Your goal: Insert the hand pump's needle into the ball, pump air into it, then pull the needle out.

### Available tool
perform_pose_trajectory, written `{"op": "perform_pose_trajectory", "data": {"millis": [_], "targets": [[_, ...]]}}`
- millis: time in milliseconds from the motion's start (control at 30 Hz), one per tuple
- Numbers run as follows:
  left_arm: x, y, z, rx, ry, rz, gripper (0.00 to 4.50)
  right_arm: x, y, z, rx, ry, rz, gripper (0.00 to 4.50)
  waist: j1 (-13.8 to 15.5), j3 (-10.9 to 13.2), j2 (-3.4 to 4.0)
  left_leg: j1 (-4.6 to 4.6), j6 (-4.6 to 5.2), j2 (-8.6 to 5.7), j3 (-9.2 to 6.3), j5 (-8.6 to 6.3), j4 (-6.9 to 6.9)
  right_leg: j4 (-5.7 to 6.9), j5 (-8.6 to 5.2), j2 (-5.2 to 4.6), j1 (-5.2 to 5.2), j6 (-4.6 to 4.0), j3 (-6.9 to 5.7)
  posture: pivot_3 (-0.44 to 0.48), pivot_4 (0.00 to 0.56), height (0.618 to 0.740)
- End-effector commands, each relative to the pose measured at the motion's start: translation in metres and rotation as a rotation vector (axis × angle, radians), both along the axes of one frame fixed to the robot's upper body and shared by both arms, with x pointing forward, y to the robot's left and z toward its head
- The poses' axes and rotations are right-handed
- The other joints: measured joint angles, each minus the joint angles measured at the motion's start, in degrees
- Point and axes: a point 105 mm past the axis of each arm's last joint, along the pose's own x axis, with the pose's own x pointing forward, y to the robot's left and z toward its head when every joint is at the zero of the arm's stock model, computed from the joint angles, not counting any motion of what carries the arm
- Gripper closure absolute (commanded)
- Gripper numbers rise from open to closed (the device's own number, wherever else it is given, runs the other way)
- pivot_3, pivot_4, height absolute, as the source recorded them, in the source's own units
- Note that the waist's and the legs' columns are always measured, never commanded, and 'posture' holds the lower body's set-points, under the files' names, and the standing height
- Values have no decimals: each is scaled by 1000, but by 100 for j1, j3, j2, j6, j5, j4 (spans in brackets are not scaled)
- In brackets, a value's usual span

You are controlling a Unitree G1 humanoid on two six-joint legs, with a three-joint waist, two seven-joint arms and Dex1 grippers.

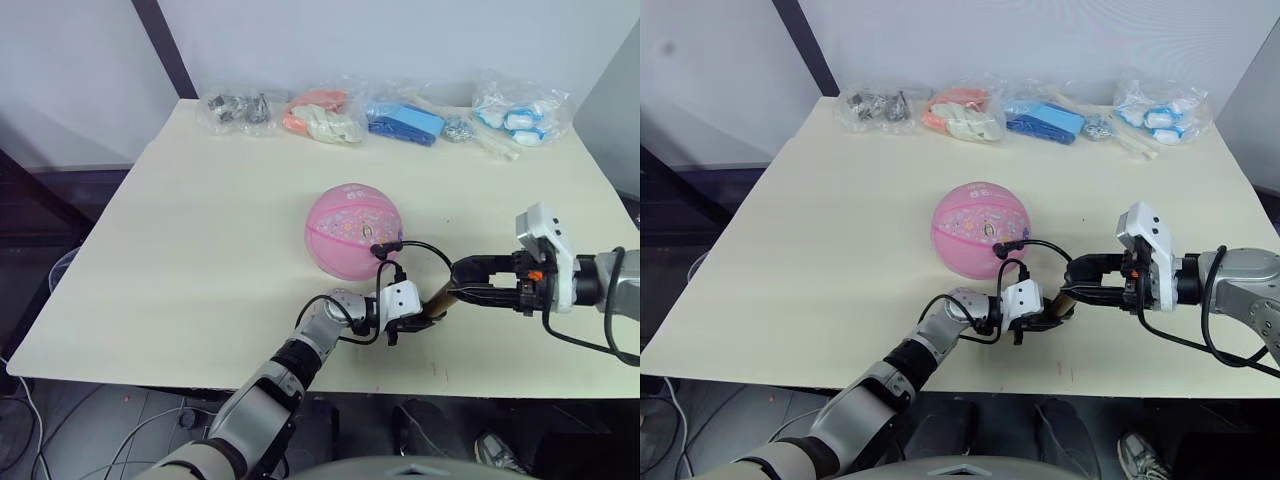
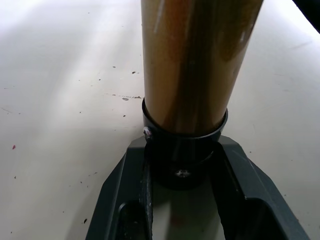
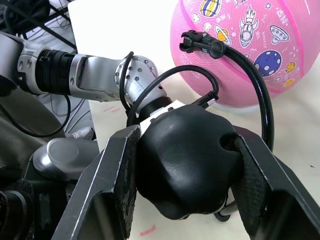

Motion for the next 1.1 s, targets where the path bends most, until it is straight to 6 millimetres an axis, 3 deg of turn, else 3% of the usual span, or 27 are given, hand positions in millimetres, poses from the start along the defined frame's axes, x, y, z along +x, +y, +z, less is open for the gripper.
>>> {"op": "perform_pose_trajectory", "data": {"millis": [33, 67, 100, 133, 233, 267, 300, 533, 767, 967, 1100], "targets": [[-17, 19, -37, 125, 120, -8, 3403, 7, -10, 6, -32, -17, -56, 2201, 0, 0, 0, -1, 0, 0, -1, 0, 0, 0, 0, 0, 0, 0, -1, 0, 150, 740], [-17, 19, -36, 122, 121, -6, 3403, 7, -10, 7, -30, -17, -56, 2201, 0, 0, 0, -1, 0, 0, -1, 0, 0, 0, 0, 0, 0, 0, -1, 0, 150, 740], [-16, 18, -36, 116, 122, -3, 2405, 8, -10, 7, -24, -18, -58, 2201, -1, 0, 0, -1, 0, 0, -1, 0, 0, -1, 0, 0, 0, 0, -1, 0, 150, 740], [-16, 18, -35, 112, 121, 0, 2315, 8, -10, 7, -22, -18, -60, 2201, -3, 0, 1, -1, 0, -1, 0, 0, 0, -1, 0, 0, 0, 0, 0, 0, 150, 740], [-16, 18, -34, 109, 122, 0, 496, 9, -11, 5, -22, -21, -70, 2201, -1, 0, 1, -1, 0, -1, 1, 0, 0, 0, 0, -1, 0, 0, 1, 0, 150, 740], [-16, 17, -33, 103, 122, 2, 496, 9, -11, 6, -19, -24, -70, 2201, 2, 0, 1, -1, 0, -1, 1, 0, 0, 0, 0, -2, 0, 0, 1, 0, 150, 740], [-15, 17, -33, 99, 122, 3, 30, 9, -11, 6, -17, -25, -68, 2201, 2, 0, 1, -1, 0, -1, 0, 0, 0, 1, 0, -2, 0, 0, 1, 0, 150, 740], [-15, 17, -24, 72, 96, -9, 30, 10, -10, 8, -9, -40, -66, 2201, -2, 0, 1, 0, 0, -1, 0, 0, 4, 5, 1, -2, 0, 0, 2, 0, 150, 740], [-18, 22, 0, -3, 52, -35, 30, 10, -10, 10, -1, -50, -61, 2201, -62, 7, 10, -3, 0, 4, 2, 0, 4, 4, 1, -2, -5, 0, 6, 0, 150, 740], [-27, 36, 25, -76, 1, -50, 30, 6, -12, 16, 19, -99, -38, 2201, -55, 24, 32, -8, 0, 6, 2, 0, 4, 4, 1, -4, -9, 0, 6, 0, 150, 740], [-35, 57, 43, -117, -23, -59, 30, 6, -17, 26, 27, -132, -37, 2201, -50, 44, 51, -10, 0, 8, 4, 0, 4, 5, 1, -5, -13, 0, 7, 0, 150, 740]]}}
